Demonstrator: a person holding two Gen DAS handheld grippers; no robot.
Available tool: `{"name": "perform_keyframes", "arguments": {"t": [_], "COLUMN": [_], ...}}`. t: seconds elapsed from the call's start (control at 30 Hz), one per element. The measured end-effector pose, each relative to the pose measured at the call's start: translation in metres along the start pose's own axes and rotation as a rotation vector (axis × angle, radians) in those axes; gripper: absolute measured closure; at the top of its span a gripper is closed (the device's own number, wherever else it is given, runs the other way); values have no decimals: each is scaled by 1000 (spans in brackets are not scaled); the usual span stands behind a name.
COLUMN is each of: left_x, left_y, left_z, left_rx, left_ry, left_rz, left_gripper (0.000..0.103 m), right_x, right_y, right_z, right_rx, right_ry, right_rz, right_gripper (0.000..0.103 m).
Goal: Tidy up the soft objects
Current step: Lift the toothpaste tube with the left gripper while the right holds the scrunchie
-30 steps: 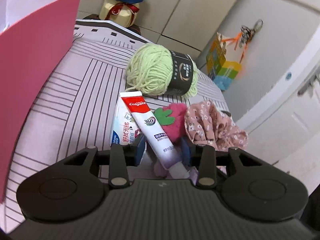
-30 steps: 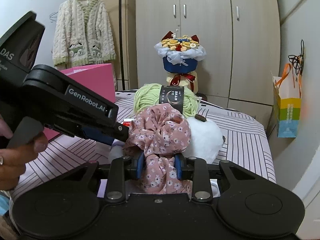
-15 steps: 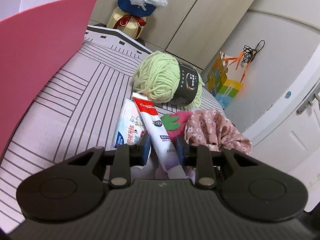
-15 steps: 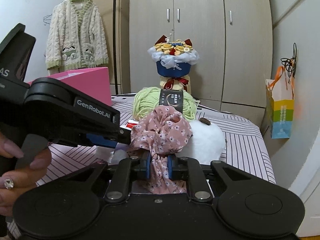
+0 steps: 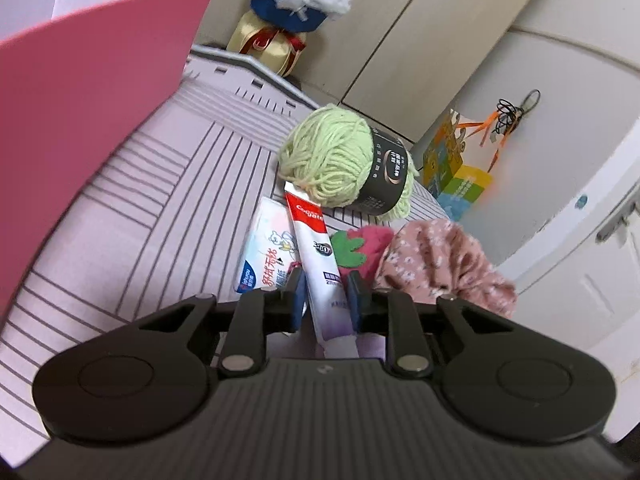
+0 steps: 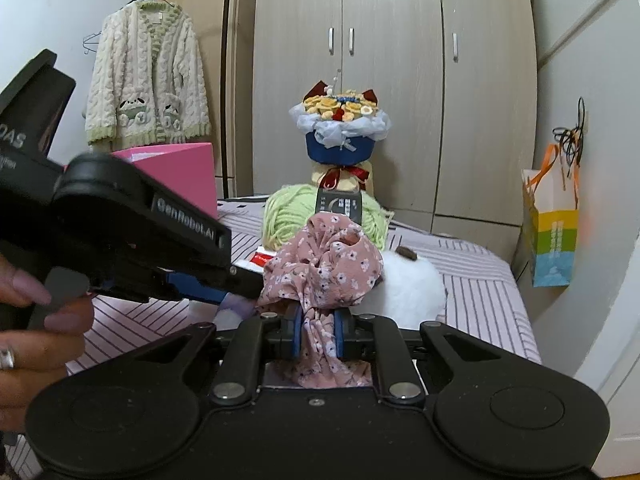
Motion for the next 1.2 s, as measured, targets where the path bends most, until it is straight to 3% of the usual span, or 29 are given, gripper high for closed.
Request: {"name": "perform_keyframes", "arguments": {"t": [0.27,0.47,0.77,1.2], "left_x": [3,-11,-28,-31], "left_y": [23,28,16,24], "left_z": [-8,-17,-20,-21], "left_rx": [-1,-4,-21,-38], "left_ry": [-63,-119,-125,-142], "left_rz": [68,7,-109,-81], "left_gripper": [87,87,83,84], "right_x": [19,20,8,-2], "right_y": [20,26,14,24], "right_z": [-4,-13,-8,-16], "right_rx": [-43,-17,-20,-8], "right_ry": [8,-26,-63,-82], "right_rz": [52,50,17,22], "right_gripper": [85,85,85,85]}}
Point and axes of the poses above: each gripper's, at about its wrist camera, not at the fingertips, and y roughly against the way its jaws point, z to its right, x to its top, the point moved 10 cm from there along -y, roughly the way its jaws point, and after that the axes turned 10 degrees about x, right-handed, at the moved point
